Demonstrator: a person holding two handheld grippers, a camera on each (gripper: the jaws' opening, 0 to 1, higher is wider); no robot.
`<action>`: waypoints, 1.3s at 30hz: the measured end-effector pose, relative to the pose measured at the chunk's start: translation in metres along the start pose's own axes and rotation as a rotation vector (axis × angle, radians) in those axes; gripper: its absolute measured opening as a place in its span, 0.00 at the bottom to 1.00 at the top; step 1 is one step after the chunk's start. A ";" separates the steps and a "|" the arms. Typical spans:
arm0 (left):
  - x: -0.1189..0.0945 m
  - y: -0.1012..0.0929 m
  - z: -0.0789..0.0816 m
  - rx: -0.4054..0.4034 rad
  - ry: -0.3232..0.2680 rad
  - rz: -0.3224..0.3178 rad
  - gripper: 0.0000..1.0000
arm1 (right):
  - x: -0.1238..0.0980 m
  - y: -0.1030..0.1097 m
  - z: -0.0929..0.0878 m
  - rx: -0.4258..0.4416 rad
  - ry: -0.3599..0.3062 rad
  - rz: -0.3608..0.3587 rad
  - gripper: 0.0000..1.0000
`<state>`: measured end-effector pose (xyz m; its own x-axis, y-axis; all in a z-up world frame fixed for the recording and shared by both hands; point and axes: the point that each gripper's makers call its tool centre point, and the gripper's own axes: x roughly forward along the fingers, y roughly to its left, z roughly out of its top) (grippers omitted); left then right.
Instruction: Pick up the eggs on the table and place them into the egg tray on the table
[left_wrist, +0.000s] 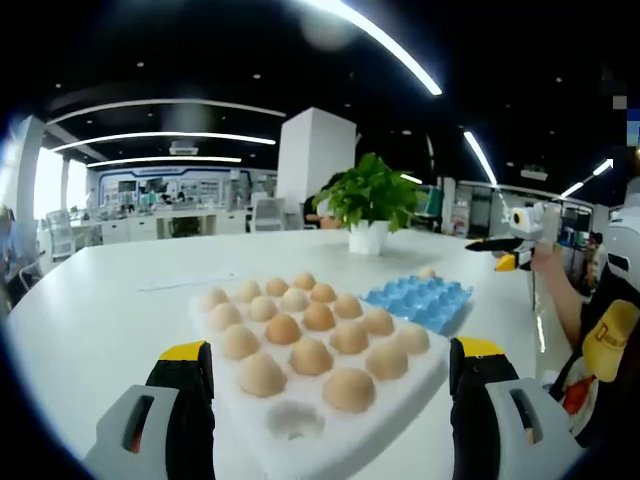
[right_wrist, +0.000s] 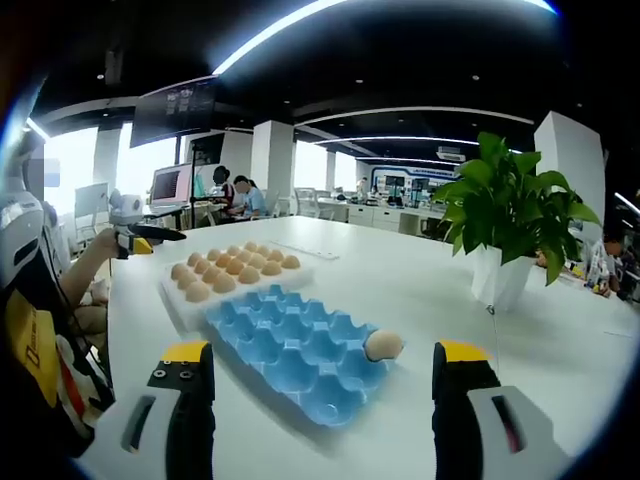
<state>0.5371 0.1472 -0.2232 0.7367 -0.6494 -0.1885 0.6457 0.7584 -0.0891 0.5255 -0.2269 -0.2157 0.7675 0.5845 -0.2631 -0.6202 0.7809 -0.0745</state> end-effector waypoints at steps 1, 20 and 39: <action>-0.001 0.000 -0.001 -0.002 0.001 0.002 1.00 | 0.000 0.000 0.000 0.000 0.000 -0.001 0.94; -0.002 0.002 -0.041 -0.012 0.050 0.013 0.85 | -0.001 0.003 -0.002 0.007 0.007 -0.005 0.94; 0.020 -0.010 -0.046 0.032 0.079 -0.022 0.59 | -0.008 0.000 -0.003 0.011 0.006 -0.018 0.94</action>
<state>0.5362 0.1286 -0.2712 0.7050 -0.6582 -0.2640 0.6685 0.7411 -0.0625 0.5189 -0.2324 -0.2160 0.7779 0.5687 -0.2672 -0.6041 0.7940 -0.0687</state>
